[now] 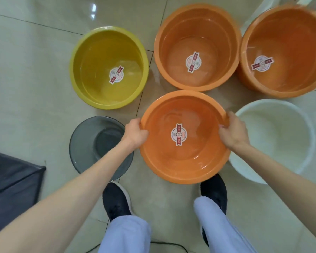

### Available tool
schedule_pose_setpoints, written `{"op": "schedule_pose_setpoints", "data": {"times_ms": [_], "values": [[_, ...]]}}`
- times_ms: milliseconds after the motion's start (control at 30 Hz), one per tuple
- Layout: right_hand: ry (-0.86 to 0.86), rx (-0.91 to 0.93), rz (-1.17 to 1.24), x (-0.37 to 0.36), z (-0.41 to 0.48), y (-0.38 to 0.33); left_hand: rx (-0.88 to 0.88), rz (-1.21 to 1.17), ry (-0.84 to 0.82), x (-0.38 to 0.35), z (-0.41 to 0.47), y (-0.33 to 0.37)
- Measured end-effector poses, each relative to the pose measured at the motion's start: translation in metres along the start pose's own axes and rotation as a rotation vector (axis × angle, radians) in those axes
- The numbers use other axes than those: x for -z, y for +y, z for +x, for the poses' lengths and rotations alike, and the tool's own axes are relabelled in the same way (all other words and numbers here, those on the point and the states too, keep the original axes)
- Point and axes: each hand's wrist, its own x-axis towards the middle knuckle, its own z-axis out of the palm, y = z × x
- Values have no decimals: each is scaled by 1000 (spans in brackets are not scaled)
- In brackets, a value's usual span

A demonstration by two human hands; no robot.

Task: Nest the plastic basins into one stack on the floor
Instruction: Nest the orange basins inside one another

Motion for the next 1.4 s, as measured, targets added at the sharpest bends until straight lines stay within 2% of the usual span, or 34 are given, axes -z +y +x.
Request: {"op": "schedule_pose_setpoints", "data": {"times_ms": [100,167,233,300,400,467,567,600,667,733,833,933,1033,1167,1300,1333,1400], "values": [[56,70,77,52,-26,-5,-128,-179,65,34,-42,23],[136,142,119,88,-31,-21,-277,-384,199,59,-67,55],[242,198,142,119,-19,-42,-431,-429,346,76,-77,91],[322,222,155,139,7,-64,-499,-496,441,84,-62,124],[407,192,215,148,58,-94,-515,-622,414,78,-10,160],[423,121,222,142,88,-106,-472,-522,422,64,26,173],[407,39,163,118,119,-105,-405,-371,302,34,66,173],[398,33,140,107,125,-103,-390,-252,258,21,78,167],[386,18,101,88,131,-98,-347,148,165,-6,90,154],[381,5,-22,68,130,-89,-385,430,92,-31,89,144],[347,84,-335,35,118,-64,-439,677,65,-57,82,129],[296,97,-406,12,110,-42,-524,861,112,-64,73,109],[295,123,-385,17,107,-38,-623,894,120,-67,59,87],[460,125,-296,40,117,-17,-664,804,61,-63,41,55],[147,-60,-357,54,139,15,-661,756,-20,-60,30,19],[88,-61,-375,54,144,19,-657,736,2,-58,28,11],[57,8,-464,55,150,24,-629,623,175,-57,22,-2]]}}
